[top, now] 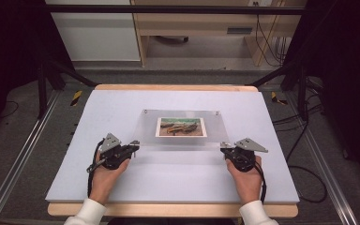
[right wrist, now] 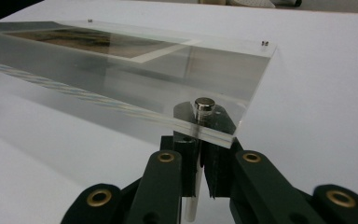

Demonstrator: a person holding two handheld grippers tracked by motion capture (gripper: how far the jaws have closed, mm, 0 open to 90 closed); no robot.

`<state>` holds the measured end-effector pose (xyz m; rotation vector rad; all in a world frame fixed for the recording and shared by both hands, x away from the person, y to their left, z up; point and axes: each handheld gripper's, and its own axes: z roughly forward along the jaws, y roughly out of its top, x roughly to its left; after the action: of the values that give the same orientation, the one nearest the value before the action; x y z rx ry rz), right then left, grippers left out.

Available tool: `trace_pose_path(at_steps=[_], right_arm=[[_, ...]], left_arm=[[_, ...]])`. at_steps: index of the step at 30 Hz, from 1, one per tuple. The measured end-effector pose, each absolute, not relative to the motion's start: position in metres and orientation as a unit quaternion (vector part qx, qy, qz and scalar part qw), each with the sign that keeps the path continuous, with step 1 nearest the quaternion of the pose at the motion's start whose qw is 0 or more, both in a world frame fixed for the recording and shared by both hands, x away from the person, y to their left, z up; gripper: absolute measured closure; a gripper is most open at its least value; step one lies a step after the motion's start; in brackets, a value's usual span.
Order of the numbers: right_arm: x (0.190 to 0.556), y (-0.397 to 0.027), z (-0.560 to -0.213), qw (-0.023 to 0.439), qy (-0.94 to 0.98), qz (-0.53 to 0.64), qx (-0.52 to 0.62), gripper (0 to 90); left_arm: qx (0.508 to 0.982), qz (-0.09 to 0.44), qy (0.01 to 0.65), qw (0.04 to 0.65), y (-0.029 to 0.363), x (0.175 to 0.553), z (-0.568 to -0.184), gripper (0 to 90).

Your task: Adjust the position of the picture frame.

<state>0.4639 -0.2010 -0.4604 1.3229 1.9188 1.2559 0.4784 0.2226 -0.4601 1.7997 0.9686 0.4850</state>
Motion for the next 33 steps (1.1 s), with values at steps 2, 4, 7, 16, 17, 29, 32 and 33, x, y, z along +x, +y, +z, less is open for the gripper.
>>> trace_pose_path(at_steps=[2,4,7,16,17,29,32,33], right_arm=[[0.464,-0.201,-0.462,0.244,0.705,0.456,0.484,84.4],[0.465,-0.201,-0.464,0.243,0.707,0.453,0.485,84.5],[0.466,-0.201,-0.465,0.242,0.709,0.451,0.486,84.6],[0.466,-0.201,-0.468,0.240,0.711,0.443,0.490,84.6],[0.466,-0.201,-0.469,0.239,0.711,0.443,0.491,84.6],[0.466,-0.198,-0.475,0.231,0.721,0.428,0.494,84.7],[0.466,-0.198,-0.475,0.231,0.721,0.427,0.494,84.7],[0.466,-0.198,-0.475,0.231,0.722,0.427,0.494,84.6]], left_arm=[[0.745,0.200,0.401,0.495,0.222,0.478,-0.461,84.3],[0.746,0.198,0.401,0.494,0.222,0.478,-0.463,84.3],[0.751,0.199,0.396,0.488,0.221,0.478,-0.464,84.3],[0.756,0.203,0.396,0.480,0.219,0.478,-0.466,84.3],[0.757,0.203,0.396,0.478,0.219,0.478,-0.466,84.3],[0.764,0.196,0.403,0.463,0.219,0.480,-0.473,84.3],[0.765,0.197,0.404,0.461,0.218,0.480,-0.473,84.3],[0.766,0.197,0.404,0.460,0.218,0.480,-0.473,84.2]])
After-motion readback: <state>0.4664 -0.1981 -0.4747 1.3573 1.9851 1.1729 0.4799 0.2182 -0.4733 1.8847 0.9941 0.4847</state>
